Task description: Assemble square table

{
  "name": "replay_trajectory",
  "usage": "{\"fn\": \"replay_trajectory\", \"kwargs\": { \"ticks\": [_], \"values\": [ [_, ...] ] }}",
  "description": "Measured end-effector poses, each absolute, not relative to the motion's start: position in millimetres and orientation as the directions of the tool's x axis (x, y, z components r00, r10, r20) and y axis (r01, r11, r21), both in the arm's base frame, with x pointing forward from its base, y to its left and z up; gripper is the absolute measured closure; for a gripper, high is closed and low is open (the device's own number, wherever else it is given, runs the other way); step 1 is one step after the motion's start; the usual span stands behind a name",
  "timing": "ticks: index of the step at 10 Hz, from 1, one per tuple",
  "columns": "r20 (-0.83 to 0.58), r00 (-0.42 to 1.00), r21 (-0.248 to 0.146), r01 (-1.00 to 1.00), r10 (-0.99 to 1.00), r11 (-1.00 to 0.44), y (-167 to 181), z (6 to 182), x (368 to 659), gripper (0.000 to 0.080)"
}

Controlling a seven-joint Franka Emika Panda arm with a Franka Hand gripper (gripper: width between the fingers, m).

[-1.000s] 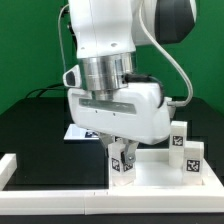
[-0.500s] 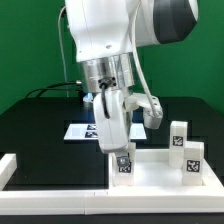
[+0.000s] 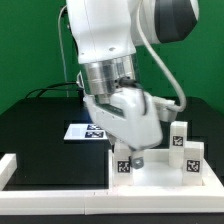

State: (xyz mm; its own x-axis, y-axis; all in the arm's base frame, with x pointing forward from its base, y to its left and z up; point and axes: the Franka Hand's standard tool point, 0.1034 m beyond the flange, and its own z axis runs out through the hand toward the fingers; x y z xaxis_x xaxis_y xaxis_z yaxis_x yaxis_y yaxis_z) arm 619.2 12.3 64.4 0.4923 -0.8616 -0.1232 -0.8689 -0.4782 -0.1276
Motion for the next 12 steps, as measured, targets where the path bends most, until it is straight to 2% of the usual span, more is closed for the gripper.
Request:
{"fn": "replay_trajectory", "kwargs": {
  "ticks": [4, 6, 8, 10, 11, 12],
  "values": [
    [-0.085, 0.696, -0.154, -0.716, -0.713, -0.681, 11.0, 64.3, 619.2, 0.0151],
    [0.002, 0.910, -0.130, -0.410, -0.414, -0.903, 6.6, 66.7, 623.0, 0.0151],
    [0.082, 0.977, -0.115, -0.186, -0.196, -0.976, 2.5, 67.7, 629.0, 0.0151],
    [0.092, 0.970, -0.114, -0.213, -0.224, -0.970, 2.1, 66.4, 628.8, 0.0151],
    [0.093, 0.970, -0.114, -0.212, -0.223, -0.971, 1.6, 66.4, 628.8, 0.0299],
    [0.090, 0.965, -0.117, -0.234, -0.245, -0.965, 1.7, 66.3, 628.8, 0.0299]
  ]
}}
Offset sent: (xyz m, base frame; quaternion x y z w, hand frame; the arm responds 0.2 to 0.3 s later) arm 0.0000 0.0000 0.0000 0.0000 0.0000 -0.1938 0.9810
